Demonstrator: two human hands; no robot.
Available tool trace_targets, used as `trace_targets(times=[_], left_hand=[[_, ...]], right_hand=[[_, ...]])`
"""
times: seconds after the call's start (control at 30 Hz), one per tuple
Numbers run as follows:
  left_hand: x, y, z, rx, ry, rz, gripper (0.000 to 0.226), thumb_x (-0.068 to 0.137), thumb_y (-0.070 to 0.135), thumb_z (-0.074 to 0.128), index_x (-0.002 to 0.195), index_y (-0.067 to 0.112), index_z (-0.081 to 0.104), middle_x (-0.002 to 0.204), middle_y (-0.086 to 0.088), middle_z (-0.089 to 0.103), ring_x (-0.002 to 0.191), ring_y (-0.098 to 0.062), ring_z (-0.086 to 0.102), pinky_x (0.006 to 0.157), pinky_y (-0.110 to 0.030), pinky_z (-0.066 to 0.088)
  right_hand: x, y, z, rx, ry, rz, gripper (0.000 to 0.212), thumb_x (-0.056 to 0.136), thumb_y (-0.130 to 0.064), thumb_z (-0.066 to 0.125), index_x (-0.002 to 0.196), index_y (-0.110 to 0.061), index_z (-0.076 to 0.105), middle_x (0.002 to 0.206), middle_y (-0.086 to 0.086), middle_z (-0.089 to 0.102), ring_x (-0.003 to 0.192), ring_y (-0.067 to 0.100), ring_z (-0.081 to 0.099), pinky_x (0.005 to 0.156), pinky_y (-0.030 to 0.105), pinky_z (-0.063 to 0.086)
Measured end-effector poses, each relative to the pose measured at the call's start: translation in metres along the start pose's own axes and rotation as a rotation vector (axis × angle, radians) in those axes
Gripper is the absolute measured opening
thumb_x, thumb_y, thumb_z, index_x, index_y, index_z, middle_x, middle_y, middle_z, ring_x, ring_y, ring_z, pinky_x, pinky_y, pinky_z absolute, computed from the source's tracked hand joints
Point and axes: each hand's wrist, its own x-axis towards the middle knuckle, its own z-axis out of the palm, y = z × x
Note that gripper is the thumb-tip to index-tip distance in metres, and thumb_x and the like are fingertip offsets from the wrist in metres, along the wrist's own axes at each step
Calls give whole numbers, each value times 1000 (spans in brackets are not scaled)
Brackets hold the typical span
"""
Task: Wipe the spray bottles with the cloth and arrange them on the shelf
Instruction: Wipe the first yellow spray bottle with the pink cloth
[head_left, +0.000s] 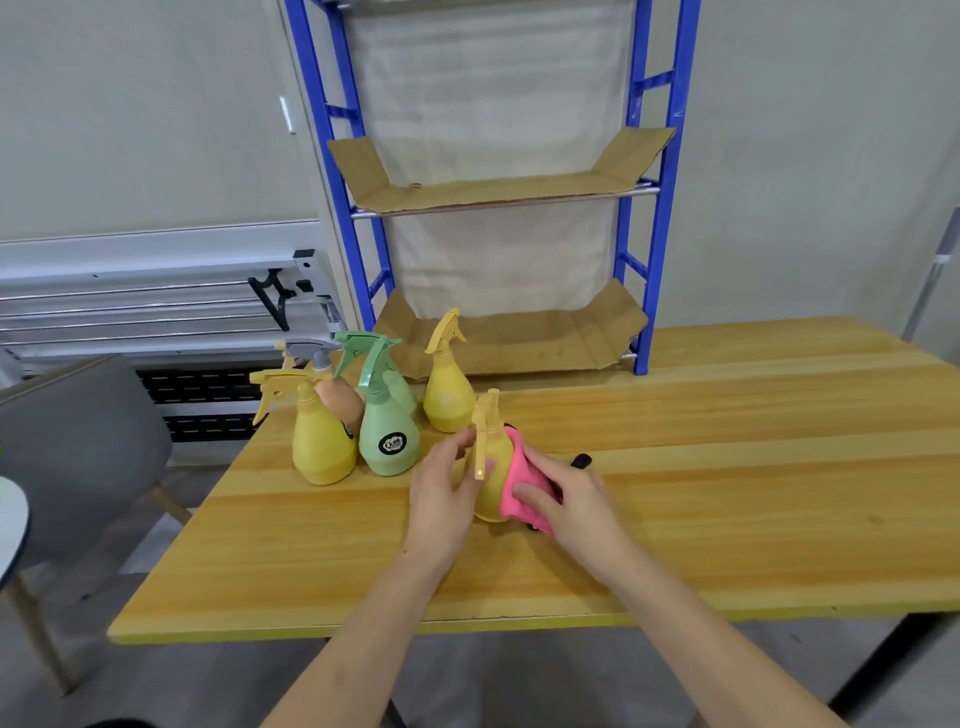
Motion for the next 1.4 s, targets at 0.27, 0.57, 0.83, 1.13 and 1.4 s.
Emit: trace_targets(times=[0.27, 0.57, 0.83, 1.13, 1.4], left_hand=[[-3, -2, 2, 11, -14, 16, 27, 102, 36, 56, 124, 26, 68, 114, 9, 56, 110, -10, 58, 99, -43, 50], [-9, -7, 4, 12, -33, -66, 74, 87, 76, 54, 146, 33, 49, 141, 14, 58, 131, -3, 52, 114, -39, 43], [-12, 3, 0, 181, -87, -42, 45, 105, 42, 48, 150, 39, 46, 131, 9, 45, 131, -14, 44, 108, -47, 34], [-12, 1, 5, 34, -14, -52, 35, 103, 30, 58, 132, 46, 47, 127, 26, 61, 115, 5, 60, 106, -47, 48], [-9, -4, 7, 40, -53, -4, 37, 102, 17, 59, 134, 36, 53, 129, 22, 63, 119, 3, 59, 107, -42, 49]], right_hand=[[17, -14, -1, 13, -85, 5, 58, 108, -32, 53, 160, -47, 32, 107, -10, 66, 76, 2, 57, 70, 20, 45], [12, -12, -7, 69, -186, 97, 52, 110, -32, 48, 157, -51, 33, 92, -7, 70, 79, 9, 66, 71, 29, 57], [-10, -13, 4, 74, 97, 4, 64, 97, -7, 70, 151, -32, 49, 146, -17, 55, 136, -1, 52, 113, 16, 42], [17, -27, 0, 30, -71, 20, 61, 108, -30, 53, 160, -49, 27, 150, -13, 49, 122, 6, 53, 94, 16, 46], [7, -7, -14, 56, -87, 85, 57, 106, -36, 57, 156, -52, 35, 125, -10, 66, 103, 10, 65, 85, 32, 58]])
